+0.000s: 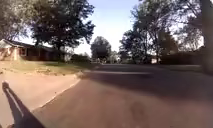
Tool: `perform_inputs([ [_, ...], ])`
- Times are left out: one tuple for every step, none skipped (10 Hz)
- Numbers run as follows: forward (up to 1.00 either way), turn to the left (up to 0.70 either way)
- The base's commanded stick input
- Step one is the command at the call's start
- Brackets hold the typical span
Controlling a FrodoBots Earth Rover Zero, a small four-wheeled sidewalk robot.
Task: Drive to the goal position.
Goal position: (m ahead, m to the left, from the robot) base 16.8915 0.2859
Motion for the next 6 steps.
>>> perform_inputs([
  [1.00,0.00],
  [1.00,0.00],
  [1.00,0.00],
  [1.00,0.00],
  [1.00,-0.08],
  [1.00,-0.27],
])
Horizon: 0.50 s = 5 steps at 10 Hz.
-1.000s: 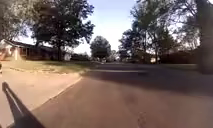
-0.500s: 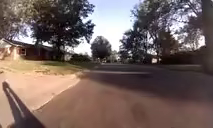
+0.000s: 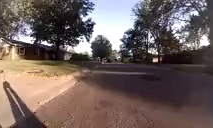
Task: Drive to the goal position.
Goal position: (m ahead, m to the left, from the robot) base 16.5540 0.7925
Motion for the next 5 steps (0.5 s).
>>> perform_inputs([
  [1.00,-0.25],
  [1.00,-0.01],
  [1.00,0.00],
  [1.00,0.00],
  [1.00,0.00],
])
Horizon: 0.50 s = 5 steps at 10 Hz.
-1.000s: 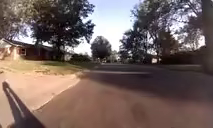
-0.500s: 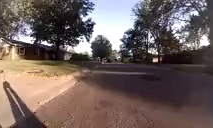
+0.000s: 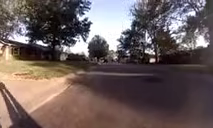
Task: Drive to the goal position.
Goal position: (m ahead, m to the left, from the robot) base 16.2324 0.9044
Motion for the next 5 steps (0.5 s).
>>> perform_inputs([
  [1.00,0.00],
  [1.00,0.00],
  [1.00,0.00],
  [1.00,0.00],
  [1.00,0.00],
])
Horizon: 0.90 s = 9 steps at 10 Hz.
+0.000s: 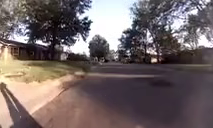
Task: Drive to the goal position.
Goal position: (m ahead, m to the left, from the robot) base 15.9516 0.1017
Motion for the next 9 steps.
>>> perform_inputs([
  [1.00,0.00],
  [1.00,0.00],
  [1.00,0.00],
  [1.00,0.00],
  [1.00,0.00],
  [1.00,0.00],
  [1.00,0.00],
  [1.00,0.00],
  [1.00,0.00],
])
